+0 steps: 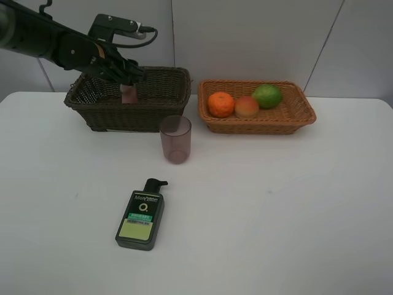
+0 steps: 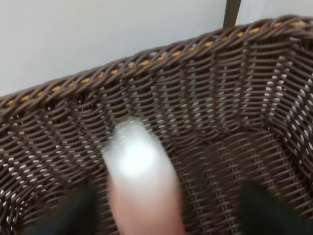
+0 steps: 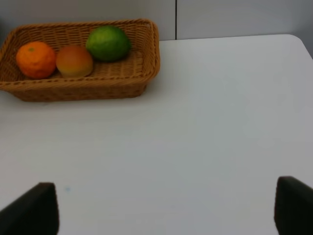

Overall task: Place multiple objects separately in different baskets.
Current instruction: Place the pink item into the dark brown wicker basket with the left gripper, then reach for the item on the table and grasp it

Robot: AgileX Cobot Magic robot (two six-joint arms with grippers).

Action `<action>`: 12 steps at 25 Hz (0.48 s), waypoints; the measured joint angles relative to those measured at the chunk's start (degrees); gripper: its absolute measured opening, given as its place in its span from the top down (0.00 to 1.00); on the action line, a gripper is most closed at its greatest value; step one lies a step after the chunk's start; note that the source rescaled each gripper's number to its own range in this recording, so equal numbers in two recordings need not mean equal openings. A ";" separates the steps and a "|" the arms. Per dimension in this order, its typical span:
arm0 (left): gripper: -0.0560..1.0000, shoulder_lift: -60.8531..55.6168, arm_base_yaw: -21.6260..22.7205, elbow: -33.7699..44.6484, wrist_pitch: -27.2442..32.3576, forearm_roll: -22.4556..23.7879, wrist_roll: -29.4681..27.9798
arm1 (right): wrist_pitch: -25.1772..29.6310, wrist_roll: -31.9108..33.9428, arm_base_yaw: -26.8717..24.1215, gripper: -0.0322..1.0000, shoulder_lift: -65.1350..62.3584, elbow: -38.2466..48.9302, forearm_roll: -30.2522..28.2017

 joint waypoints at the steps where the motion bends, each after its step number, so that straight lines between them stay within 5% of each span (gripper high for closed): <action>1: 0.10 0.00 0.00 0.00 0.28 0.00 0.00 | 0.00 0.00 0.00 0.13 0.00 0.00 0.00; 4: 0.02 0.00 0.00 0.00 0.80 0.00 0.00 | 0.00 0.00 0.00 0.13 0.00 0.00 0.00; 12: 0.01 -4.32 0.00 0.00 3.95 -0.19 -0.24 | 0.00 0.00 0.00 0.13 0.00 0.00 0.00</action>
